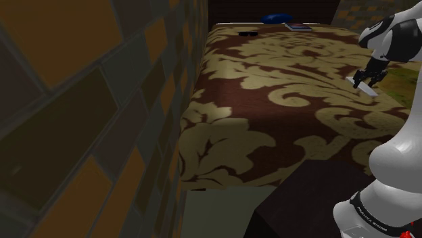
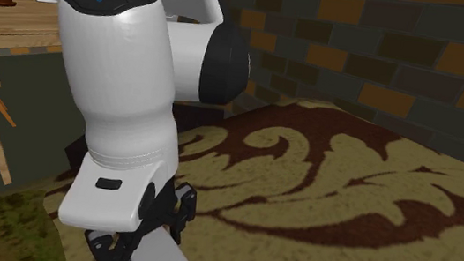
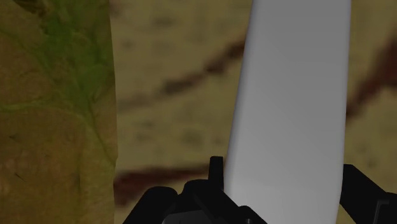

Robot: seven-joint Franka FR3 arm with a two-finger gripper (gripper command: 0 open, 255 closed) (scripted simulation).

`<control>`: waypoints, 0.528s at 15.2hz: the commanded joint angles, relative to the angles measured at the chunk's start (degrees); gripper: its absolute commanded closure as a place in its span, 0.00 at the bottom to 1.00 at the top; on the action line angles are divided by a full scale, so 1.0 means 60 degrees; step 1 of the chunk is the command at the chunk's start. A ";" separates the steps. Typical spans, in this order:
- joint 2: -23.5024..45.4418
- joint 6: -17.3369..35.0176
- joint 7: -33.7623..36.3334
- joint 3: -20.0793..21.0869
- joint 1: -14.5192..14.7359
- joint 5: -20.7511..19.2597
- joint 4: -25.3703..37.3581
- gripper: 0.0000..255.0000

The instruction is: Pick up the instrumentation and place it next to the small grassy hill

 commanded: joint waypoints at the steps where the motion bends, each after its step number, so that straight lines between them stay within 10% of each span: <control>1: 0.0023 0.0094 -0.0014 0.0011 0.0004 0.0019 -0.0066 1.00; 7: 0.0024 0.0094 -0.0014 0.0012 0.0004 0.0019 -0.0065 1.00; 8: 0.0025 0.0094 -0.0013 0.0012 0.0004 0.0019 -0.0064 0.00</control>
